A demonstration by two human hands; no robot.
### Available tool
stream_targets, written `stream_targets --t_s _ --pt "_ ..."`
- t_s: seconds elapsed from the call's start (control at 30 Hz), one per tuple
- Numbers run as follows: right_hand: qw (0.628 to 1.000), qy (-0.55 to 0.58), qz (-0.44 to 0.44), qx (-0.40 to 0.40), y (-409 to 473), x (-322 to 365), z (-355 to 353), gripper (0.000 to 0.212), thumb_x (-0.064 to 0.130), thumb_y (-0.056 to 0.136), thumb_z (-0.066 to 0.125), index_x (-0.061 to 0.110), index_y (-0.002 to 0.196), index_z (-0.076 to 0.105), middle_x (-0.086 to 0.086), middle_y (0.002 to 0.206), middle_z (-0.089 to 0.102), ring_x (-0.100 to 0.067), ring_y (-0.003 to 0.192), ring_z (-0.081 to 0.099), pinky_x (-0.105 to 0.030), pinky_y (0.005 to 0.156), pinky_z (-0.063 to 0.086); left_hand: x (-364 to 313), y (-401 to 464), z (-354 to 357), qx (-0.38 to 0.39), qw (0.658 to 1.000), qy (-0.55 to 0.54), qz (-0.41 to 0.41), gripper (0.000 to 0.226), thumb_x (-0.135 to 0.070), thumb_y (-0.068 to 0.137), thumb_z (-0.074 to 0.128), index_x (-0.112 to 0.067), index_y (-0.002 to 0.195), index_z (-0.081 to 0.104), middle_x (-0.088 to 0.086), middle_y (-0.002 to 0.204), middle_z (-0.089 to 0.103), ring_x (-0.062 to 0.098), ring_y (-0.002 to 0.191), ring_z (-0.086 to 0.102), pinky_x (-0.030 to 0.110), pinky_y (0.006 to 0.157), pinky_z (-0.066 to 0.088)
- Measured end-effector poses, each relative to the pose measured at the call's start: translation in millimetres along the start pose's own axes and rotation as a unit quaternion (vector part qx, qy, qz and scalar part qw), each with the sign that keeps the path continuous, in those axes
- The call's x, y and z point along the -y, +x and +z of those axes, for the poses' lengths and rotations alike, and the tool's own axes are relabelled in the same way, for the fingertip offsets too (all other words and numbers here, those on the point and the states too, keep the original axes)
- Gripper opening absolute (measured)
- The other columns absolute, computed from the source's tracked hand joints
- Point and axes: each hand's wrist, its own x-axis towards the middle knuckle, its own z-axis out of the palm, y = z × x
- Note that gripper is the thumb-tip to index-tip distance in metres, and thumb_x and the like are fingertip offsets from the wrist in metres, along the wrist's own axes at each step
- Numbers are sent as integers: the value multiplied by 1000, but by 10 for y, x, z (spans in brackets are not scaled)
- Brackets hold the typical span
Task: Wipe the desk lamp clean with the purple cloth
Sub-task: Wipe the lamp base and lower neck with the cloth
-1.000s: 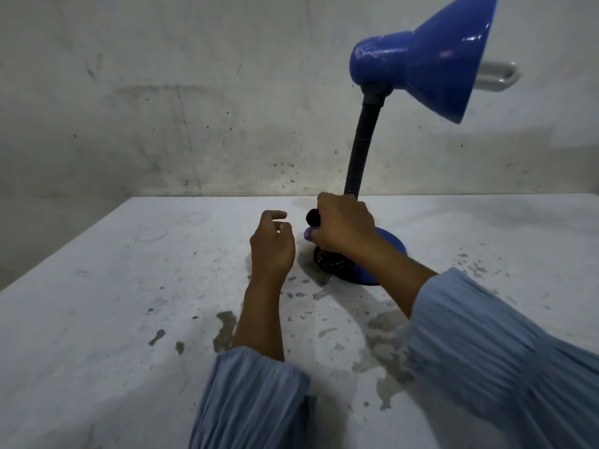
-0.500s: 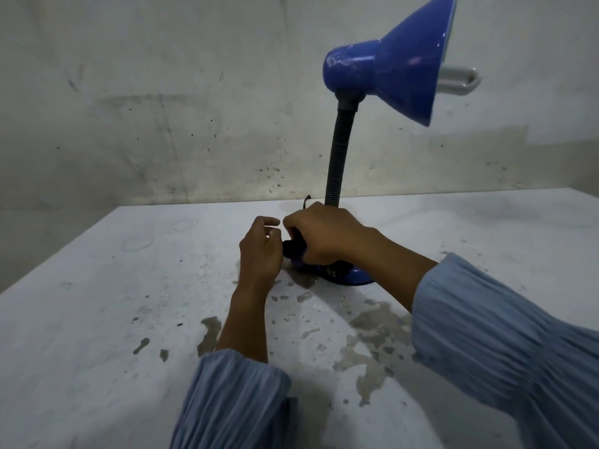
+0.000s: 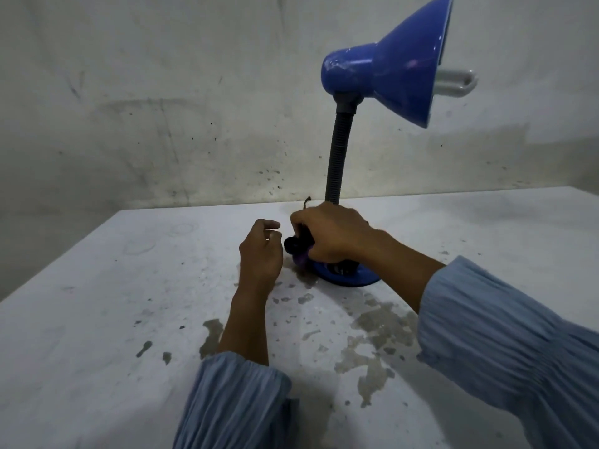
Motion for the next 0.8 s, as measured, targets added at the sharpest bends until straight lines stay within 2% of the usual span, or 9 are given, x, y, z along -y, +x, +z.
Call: stream_targets --t_s 0.1,0.2,0.27,0.37,0.47,0.53,0.67,0.8 --pt "999 -4 4 40 -3 -7 -37 22 22 69 72 21 84 55 1 85 54 -18 81 51 -28 55 39 -7 -5 -5 1 1000 -3 -2 21 -11 89 42 -17 101 58 0 90 62 7 71 55 16 61 41" --pt "994 -41 -13 104 22 87 -144 25 30 61 76 25 73 55 3 79 55 -14 72 54 -24 48 34 -15 -6 -2 -3 1000 -2 -3 21 -11 89 42 -17 101 59 1 94 63 13 77 58 20 63 41" --pt "991 -81 -30 104 54 160 -148 24 29 63 74 25 74 53 3 75 50 -15 70 52 -25 48 34 -10 0 -11 -9 1000 -8 -9 20 -12 89 42 -18 99 58 2 98 64 16 81 59 25 69 41" --pt "992 -107 -35 64 124 210 -46 21 25 73 66 23 82 48 1 78 47 -22 81 54 -30 55 33 3 14 -28 -16 1000 -19 -13 21 -10 89 41 -17 99 59 4 102 65 19 87 60 24 71 41" --pt "989 -140 -30 -36 171 200 120 18 19 85 58 16 102 54 -9 97 58 -30 103 51 -34 66 33 5 11 -26 -13 1000 -16 -10 22 -9 90 40 -17 100 58 6 104 66 18 89 60 23 71 40" --pt "985 -152 -17 -79 164 158 229 21 15 88 53 12 109 52 -12 103 61 -34 108 48 -36 67 32 3 7 -8 -8 1000 -13 -6 21 -10 91 41 -17 102 57 5 107 65 18 93 59 25 76 40" --pt "991 -86 7 -99 48 14 265 19 22 83 60 14 97 51 -10 90 58 -32 92 54 -33 61 34 10 21 -1 3 1000 -16 -12 21 -12 90 41 -20 101 58 4 104 65 17 89 59 25 74 40" --pt "998 45 42 -11 -100 -171 6 29 38 68 73 21 84 56 1 83 56 -19 73 52 -29 57 38 9 25 20 9 1000 -20 -22 21 -12 90 42 -20 100 59 4 102 65 18 87 60 29 78 45"
